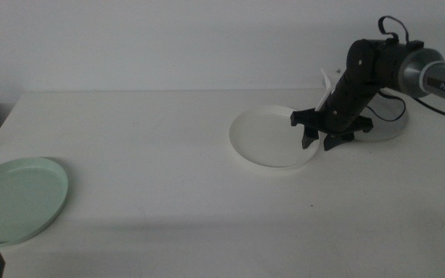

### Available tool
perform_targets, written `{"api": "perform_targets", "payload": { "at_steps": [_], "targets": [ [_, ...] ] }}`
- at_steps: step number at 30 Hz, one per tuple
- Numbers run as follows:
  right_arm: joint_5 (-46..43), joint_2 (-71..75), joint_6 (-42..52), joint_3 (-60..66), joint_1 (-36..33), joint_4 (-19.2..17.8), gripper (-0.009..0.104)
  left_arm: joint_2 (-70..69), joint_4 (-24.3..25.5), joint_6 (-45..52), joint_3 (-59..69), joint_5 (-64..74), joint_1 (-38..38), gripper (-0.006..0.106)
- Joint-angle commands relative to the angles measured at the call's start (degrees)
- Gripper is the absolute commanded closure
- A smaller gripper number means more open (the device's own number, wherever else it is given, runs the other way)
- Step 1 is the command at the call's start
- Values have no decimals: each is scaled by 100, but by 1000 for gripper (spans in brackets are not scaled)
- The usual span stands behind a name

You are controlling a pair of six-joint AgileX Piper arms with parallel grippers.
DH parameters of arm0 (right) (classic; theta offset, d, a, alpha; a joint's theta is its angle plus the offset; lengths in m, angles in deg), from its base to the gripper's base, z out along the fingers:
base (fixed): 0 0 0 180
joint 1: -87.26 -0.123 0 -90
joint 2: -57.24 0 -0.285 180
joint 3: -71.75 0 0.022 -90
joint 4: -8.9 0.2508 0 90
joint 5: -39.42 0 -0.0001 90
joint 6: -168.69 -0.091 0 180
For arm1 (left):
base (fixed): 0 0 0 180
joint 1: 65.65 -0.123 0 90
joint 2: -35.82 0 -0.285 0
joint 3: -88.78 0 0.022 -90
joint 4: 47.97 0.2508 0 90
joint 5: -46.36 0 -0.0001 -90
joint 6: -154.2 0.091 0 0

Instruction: Stack the three bowls on top of each other.

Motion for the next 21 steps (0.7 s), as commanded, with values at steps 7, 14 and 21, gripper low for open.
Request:
{"api": "perform_targets", "payload": {
  "at_steps": [7, 14, 21],
  "targets": [
    [-383, 132, -12, -211, 71, 49, 77, -76, -35, -54, -22, -471, -5, -4],
    [-691, 485, 10, 205, -64, 43, 96, -76, -35, -54, -22, -471, -5, -4],
    [-1230, 1867, 15, 1818, -601, 239, 96, -76, -35, -54, -22, -471, -5, -4]
  ]
}}
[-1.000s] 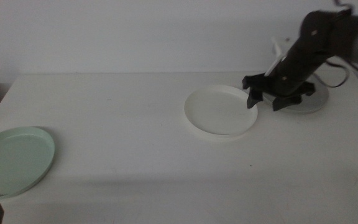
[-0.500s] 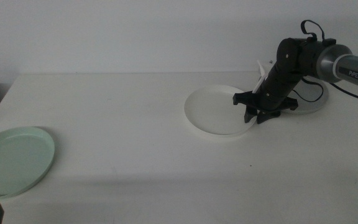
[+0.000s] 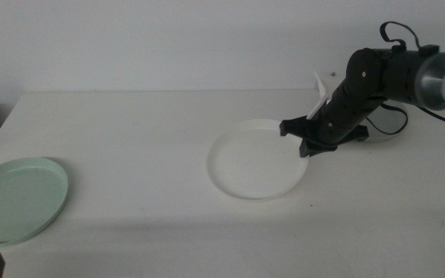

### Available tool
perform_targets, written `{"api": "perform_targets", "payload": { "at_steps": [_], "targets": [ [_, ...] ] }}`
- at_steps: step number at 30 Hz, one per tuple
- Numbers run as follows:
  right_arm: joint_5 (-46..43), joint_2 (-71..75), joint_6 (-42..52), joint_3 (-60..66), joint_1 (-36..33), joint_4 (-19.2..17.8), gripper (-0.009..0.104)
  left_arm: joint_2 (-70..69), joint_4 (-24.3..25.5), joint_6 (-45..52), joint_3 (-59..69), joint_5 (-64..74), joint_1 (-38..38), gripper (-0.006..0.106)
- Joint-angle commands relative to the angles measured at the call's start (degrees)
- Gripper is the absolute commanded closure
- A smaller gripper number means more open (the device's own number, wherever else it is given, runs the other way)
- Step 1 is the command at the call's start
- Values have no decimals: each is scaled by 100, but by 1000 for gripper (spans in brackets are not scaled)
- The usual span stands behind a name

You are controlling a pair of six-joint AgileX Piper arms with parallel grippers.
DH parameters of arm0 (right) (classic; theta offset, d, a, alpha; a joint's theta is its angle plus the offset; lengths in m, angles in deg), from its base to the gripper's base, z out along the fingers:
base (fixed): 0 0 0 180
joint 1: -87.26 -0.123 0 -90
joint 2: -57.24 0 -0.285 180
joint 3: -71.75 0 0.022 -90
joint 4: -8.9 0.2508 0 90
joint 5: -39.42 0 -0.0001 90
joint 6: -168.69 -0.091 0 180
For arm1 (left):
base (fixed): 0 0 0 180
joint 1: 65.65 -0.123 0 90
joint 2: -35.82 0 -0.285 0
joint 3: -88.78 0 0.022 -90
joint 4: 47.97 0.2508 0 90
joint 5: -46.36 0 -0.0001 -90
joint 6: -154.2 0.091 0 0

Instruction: Stack the three bowls on top of each other.

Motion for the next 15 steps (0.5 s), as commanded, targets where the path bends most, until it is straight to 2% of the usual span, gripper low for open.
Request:
{"api": "perform_targets", "payload": {
  "at_steps": [1, 7, 15],
  "targets": [
    [-267, 808, 41, 329, -200, 92, 96, -76, -35, -54, -22, -471, -5, -4],
    [-508, 1335, -27, 1206, -688, 171, 96, -76, -35, -54, -22, -471, -5, -4],
    [-1143, 1291, -267, 2000, -1093, 196, 96, -76, -35, -54, -22, -471, -5, -4]
  ]
}}
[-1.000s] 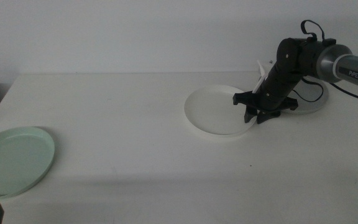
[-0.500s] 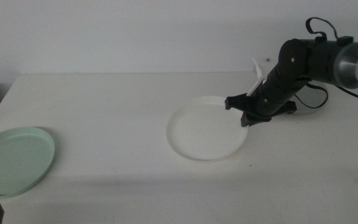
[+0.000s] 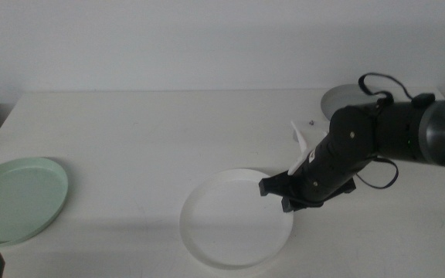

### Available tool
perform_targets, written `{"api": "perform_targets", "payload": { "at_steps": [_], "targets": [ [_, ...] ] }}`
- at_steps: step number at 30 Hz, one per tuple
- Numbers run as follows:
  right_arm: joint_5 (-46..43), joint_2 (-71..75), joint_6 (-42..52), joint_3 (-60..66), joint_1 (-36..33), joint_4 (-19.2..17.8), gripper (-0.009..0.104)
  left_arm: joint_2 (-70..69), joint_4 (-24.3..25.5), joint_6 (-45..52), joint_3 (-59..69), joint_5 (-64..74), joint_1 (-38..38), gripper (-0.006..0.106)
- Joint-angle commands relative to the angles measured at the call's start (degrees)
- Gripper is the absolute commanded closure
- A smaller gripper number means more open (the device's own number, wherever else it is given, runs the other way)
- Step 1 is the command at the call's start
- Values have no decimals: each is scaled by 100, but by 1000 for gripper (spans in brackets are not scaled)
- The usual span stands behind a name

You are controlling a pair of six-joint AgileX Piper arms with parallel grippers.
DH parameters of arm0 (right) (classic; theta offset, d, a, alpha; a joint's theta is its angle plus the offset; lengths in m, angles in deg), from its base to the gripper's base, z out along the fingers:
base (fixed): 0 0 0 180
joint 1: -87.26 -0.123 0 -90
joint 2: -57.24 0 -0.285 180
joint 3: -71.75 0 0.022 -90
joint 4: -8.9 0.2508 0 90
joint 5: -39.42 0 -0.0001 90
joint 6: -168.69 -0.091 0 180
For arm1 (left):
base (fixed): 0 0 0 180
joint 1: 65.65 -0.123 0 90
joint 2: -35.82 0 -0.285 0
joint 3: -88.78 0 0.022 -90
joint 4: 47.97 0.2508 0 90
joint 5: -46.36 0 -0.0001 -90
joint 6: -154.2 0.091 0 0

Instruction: Stack the three bowls on top of each other.

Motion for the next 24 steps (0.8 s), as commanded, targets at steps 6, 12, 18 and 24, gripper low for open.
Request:
{"api": "perform_targets", "payload": {
  "at_steps": [6, 12, 18, 24],
  "targets": [
    [-374, 128, -7, 2, -79, 30, 96, -76, -35, -54, -22, -471, -5, -4],
    [-344, 38, -28, 1, -79, 31, 86, -76, -35, -54, -22, -471, -5, -4],
    [54, 381, -6, -272, 106, -31, 53, -76, -35, -54, -22, -471, -5, -4],
    [911, 633, 178, -1226, 913, -503, 33, -76, -35, -54, -22, -471, -5, -4]
  ]
}}
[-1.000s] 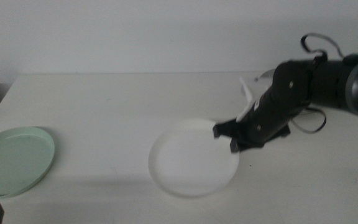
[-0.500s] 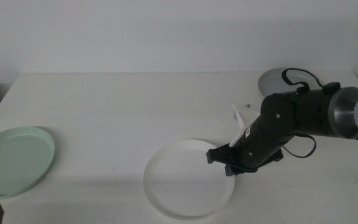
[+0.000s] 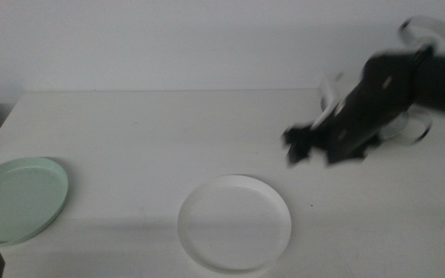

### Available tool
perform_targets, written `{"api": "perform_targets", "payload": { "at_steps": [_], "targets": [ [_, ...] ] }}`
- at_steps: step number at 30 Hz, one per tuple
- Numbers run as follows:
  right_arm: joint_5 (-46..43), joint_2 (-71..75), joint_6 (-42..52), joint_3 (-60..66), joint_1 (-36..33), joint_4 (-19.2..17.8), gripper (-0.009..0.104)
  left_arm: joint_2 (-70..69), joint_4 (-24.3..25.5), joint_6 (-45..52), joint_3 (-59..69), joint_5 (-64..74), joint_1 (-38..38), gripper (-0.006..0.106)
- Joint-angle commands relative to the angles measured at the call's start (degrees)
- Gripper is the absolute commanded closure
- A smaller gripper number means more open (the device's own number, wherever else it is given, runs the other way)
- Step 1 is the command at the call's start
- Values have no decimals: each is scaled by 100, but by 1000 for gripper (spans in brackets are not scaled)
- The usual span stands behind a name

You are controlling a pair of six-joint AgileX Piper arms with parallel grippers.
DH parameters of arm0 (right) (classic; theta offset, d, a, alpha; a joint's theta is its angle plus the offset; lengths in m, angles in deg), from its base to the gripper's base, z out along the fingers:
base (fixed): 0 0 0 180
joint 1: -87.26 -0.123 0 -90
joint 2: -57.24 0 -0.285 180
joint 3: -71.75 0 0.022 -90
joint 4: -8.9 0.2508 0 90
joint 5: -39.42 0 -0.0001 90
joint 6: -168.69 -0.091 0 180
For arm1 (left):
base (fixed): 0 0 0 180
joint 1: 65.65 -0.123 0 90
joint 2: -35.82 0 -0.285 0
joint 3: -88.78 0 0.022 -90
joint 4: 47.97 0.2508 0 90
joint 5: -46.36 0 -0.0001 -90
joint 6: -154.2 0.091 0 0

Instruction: Stack the three bowls on top of each other.

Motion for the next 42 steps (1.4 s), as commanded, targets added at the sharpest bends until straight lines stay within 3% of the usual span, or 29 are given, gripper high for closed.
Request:
{"api": "perform_targets", "payload": {
  "at_steps": [1, 9, 20, 21, 23, 29, 32, 37, 42],
  "targets": [
    [339, 287, 146, -638, 431, -304, 33, -76, -35, -54, -22, -471, -5, -4],
    [561, -407, 594, -2331, 1933, -827, 34, -76, -35, -54, -22, -471, -5, -4],
    [501, -2216, 1201, -4487, 3077, -768, 42, -76, -35, -54, -22, -471, -5, -4],
    [589, -2927, 1238, -5237, 3196, -477, 43, -76, -35, -54, -22, -471, -5, -4],
    [571, -3476, 1306, -5605, 3139, -263, 46, -76, -35, -54, -22, -471, -5, -4],
    [451, -3761, 1299, -5605, 3119, -264, 56, -76, -35, -54, -22, -471, -5, -4],
    [461, -3805, 1305, -5605, 3119, -268, 68, -76, -35, -54, -22, -471, -5, -4],
    [594, -3798, 1331, -5605, 3119, -234, 95, -76, -35, -54, -22, -471, -5, -4],
    [800, -3436, 1269, -5412, 3096, -36, 96, -76, -35, -54, -22, -471, -5, -4]
  ]
}}
